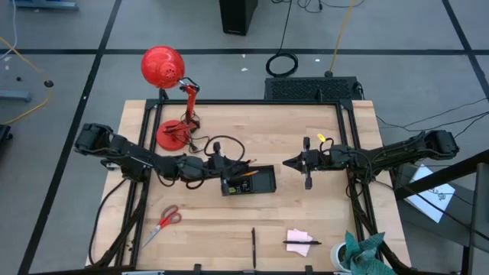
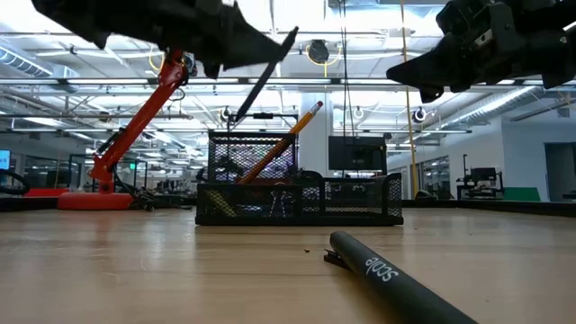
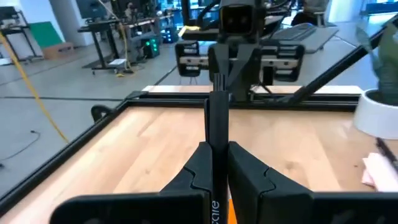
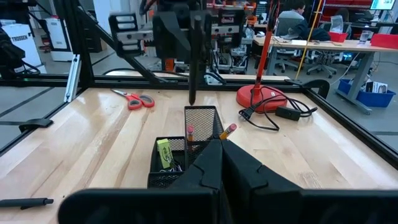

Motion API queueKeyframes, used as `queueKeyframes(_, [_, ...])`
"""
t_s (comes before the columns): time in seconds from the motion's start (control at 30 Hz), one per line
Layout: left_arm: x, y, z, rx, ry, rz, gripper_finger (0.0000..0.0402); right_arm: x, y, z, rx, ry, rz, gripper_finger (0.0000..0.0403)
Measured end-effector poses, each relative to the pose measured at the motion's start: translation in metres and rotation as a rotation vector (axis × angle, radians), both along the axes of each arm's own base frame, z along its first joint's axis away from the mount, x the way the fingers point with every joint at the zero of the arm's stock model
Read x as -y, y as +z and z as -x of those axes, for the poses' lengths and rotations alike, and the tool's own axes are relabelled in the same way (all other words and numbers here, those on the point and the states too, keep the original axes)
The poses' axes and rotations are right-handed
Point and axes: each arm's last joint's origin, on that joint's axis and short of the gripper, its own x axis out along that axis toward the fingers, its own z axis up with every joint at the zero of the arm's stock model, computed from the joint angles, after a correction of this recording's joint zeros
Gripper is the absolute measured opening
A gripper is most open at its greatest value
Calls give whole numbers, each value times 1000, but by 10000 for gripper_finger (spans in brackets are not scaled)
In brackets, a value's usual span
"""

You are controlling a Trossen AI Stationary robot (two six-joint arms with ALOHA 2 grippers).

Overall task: Pick and place office supplies into organizer
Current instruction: Put the left pen into the desk organizer

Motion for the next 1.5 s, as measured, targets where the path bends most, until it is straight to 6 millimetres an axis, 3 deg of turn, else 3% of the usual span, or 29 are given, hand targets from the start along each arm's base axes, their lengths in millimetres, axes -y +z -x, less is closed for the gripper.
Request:
queueKeyframes(0.17, [-1,-24,0,-58,33,-4,26,0,0,0,-3,0,0,0])
queueKeyframes(0.8, [-1,-63,-12,-150,56,-10,26,0,0,0,0,0,0,0])
queueKeyframes(1.5, [-2,-69,-10,-196,88,87,26,0,0,0,1,0,0,0])
